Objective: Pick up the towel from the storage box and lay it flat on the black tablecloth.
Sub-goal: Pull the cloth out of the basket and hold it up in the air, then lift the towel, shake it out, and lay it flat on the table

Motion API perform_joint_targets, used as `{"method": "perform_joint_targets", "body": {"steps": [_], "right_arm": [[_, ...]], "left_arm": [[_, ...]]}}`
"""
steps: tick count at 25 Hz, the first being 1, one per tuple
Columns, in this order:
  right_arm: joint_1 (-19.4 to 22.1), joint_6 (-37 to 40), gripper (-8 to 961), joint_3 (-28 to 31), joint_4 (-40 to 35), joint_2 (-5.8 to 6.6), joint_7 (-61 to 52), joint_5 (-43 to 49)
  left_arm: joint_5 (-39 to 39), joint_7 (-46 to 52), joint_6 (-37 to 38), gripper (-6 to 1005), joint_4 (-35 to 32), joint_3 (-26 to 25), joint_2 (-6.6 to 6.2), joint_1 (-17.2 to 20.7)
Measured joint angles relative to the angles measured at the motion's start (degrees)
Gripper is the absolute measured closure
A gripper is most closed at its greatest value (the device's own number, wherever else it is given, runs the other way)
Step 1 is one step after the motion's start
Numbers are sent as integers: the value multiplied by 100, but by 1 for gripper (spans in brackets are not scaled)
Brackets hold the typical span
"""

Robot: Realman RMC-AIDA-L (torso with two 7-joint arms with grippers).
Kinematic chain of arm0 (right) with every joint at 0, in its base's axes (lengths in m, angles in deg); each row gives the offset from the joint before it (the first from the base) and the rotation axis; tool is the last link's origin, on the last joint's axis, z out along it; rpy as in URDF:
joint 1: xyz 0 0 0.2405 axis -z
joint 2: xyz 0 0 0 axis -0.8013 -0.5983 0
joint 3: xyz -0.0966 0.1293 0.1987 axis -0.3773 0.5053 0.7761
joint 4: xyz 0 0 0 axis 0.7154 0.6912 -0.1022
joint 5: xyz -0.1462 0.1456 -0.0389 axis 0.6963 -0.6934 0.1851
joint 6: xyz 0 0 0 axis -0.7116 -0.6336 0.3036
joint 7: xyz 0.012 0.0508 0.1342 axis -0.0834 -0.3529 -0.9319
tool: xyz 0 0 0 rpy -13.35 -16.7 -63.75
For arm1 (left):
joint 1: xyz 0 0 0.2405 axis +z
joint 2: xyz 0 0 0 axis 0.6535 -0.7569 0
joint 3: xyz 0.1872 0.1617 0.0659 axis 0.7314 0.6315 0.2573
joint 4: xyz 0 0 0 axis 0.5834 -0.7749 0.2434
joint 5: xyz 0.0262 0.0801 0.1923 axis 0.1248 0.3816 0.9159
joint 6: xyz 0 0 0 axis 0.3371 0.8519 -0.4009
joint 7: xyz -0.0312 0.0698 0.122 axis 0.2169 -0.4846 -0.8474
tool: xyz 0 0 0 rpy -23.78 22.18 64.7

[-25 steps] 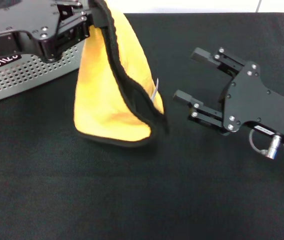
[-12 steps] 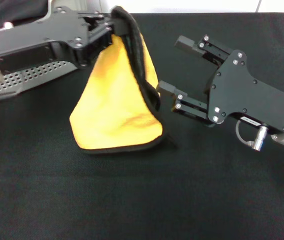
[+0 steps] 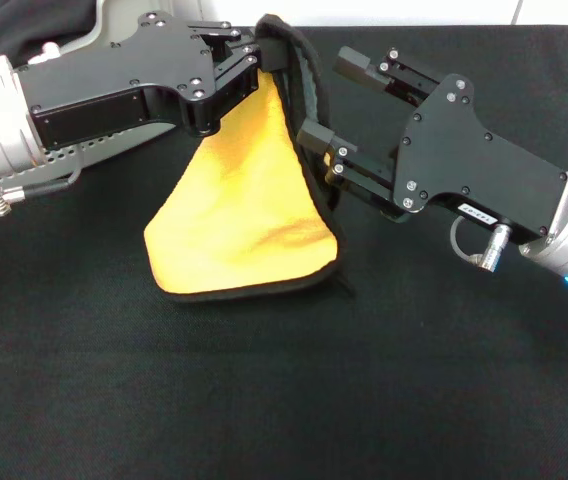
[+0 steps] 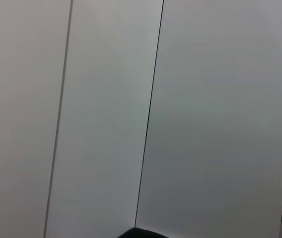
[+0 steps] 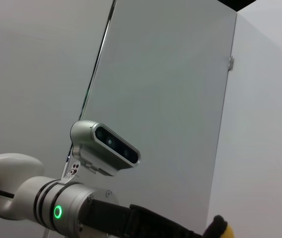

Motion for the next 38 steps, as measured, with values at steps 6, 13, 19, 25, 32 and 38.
{"method": "perform_joint_targets", "body": {"steps": [6, 13, 19, 25, 32, 38], "right_arm": [[51, -2, 448, -5, -4, 0, 2, -3], [110, 4, 518, 34, -7, 0, 29, -10], [96, -13, 606, 55, 37, 0, 79, -94], [77, -13, 745, 55, 60, 0, 157, -97], [89, 27, 920, 9, 69, -1, 397, -72], [190, 204, 952, 59, 19, 0, 419, -98]], "left_arm": [[-9, -19, -6, 966, -3, 4, 0, -3], [-14, -22, -10, 966, -4, 9, 0, 4], [-17, -24, 5, 966, -4, 87, -18, -7], [-16, -24, 12, 966, -4, 91, -19, -5], [33, -34, 24, 966, 11, 119, -21, -4], [257, -136, 67, 957, 53, 204, -32, -9]]}}
